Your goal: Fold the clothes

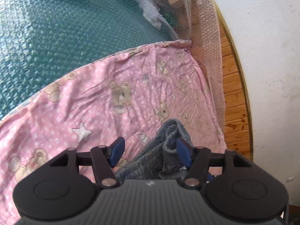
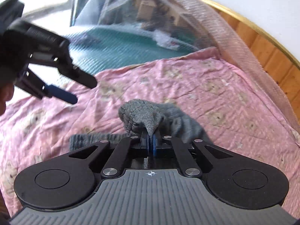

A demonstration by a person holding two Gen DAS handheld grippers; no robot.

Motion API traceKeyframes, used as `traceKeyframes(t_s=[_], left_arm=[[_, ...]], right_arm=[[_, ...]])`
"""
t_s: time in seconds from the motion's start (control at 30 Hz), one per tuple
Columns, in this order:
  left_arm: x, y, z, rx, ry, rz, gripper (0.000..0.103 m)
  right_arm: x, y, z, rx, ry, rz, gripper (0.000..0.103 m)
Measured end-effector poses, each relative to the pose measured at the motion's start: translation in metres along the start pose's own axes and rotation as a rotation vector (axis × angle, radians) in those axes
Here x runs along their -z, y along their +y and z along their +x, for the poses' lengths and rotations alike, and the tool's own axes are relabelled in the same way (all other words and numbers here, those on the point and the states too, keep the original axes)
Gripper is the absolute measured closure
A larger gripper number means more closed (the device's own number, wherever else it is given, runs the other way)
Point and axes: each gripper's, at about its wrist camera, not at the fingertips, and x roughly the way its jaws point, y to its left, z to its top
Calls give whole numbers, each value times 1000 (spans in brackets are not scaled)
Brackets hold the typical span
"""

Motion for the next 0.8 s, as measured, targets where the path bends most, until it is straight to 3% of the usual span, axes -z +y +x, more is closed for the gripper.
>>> traceKeyframes(t_s=[0.13,0.3,0.43,0.57,0.63,0.7,0.77,0.8], left_arm=[[-8,-9,33,116,62,-92,40],[-2,-34,87,185,199,-97,27],[5,-44,121,211,272,-109,23],[-9,-35,135,229,254,-159,23],[-15,-31,137,219,259,-159,21],[-20,-30,140,211,274,-138,20],[-23,-34,145,209,294,-110,20],[-23,-37,148,207,305,-96,20]], right_arm=[[-9,-52,-34,50,-49,211,103],[1,-88,-64,57,-68,352,103],[8,-88,-75,-9,-85,340,103],[20,-69,-57,-24,-24,266,100],[26,-59,-42,-13,34,214,80],[34,-46,-27,18,74,138,35],[44,-30,-14,61,117,45,22],[50,-23,-8,73,140,-2,27]])
